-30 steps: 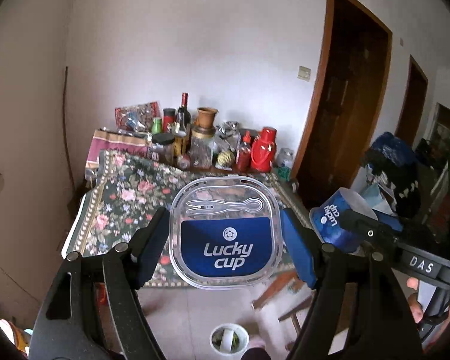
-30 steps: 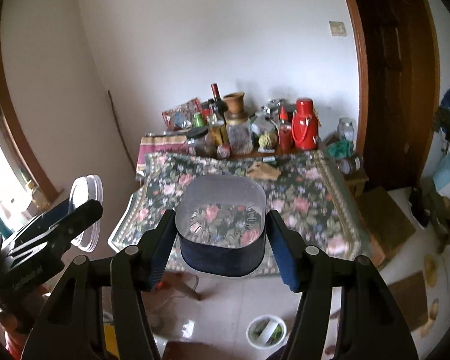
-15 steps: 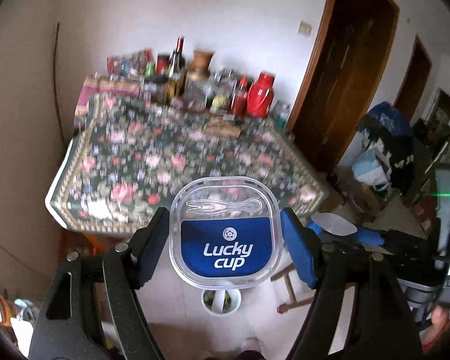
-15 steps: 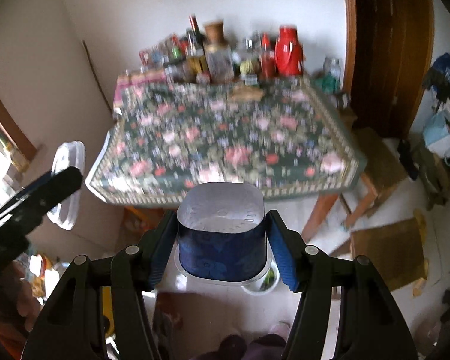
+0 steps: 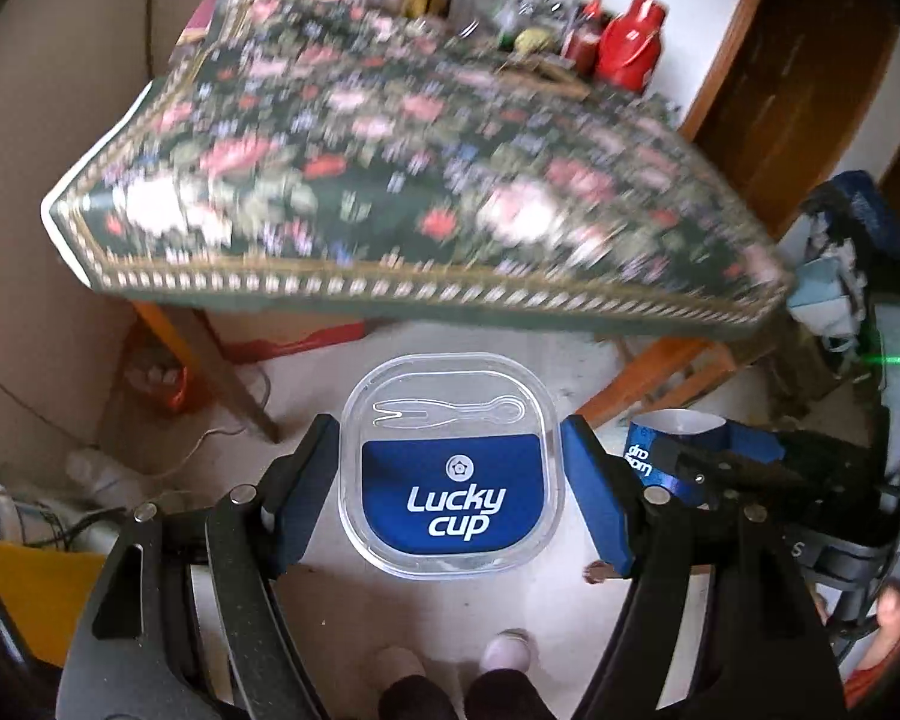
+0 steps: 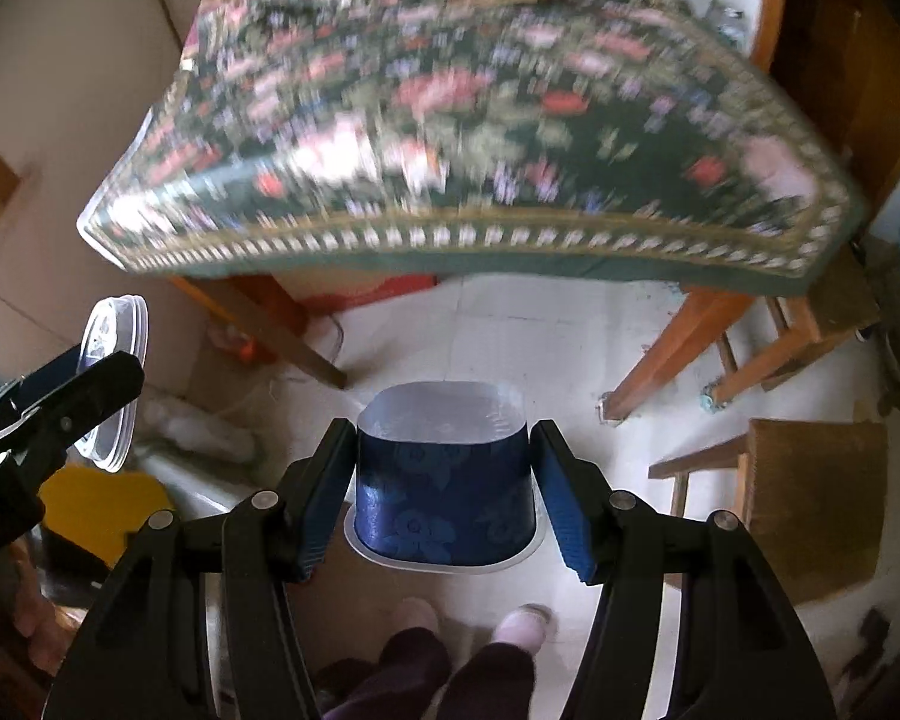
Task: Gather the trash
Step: 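Carry both items down and open both tools over the white bucket, then raise both open tools from the bucket back toward the table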
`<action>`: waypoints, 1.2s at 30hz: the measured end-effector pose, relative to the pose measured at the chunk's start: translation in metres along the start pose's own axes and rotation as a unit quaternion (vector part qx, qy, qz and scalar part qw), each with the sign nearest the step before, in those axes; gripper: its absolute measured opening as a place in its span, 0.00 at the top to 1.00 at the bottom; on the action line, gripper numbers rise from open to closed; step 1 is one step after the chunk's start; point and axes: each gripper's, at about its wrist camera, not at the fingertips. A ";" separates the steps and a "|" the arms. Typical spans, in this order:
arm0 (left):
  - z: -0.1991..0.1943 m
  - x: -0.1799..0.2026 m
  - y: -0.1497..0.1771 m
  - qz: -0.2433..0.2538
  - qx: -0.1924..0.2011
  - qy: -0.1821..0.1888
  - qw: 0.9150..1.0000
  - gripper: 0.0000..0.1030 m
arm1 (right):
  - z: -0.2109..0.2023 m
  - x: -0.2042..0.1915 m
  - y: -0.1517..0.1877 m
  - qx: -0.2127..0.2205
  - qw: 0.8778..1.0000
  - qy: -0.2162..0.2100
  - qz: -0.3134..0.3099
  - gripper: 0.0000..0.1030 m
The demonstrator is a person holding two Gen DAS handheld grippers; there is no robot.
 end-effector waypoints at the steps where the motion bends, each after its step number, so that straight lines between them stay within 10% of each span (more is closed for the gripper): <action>1: 0.009 -0.001 0.002 -0.003 -0.002 -0.002 1.000 0.29 | 0.011 0.002 -0.001 -0.006 1.000 -0.003 -0.003 0.45; 9: 0.113 -0.020 0.032 -0.026 -0.047 -0.006 0.999 0.29 | 0.111 0.025 0.003 -0.065 0.996 -0.069 -0.002 0.45; 23: 0.267 0.016 0.072 -0.022 -0.184 0.095 0.978 0.27 | 0.166 0.089 0.028 -0.083 0.995 -0.009 0.060 0.45; 36: 0.273 0.044 0.070 0.023 -0.216 0.090 0.972 0.26 | 0.152 0.101 0.031 -0.071 0.994 -0.017 0.084 0.45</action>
Point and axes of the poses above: each gripper's, at about its wrist camera, not at the fingertips, and z roughly the way its jaws point, x to its right, y to its underside, and after that the axes turned 11 degrees about -x, right-handed
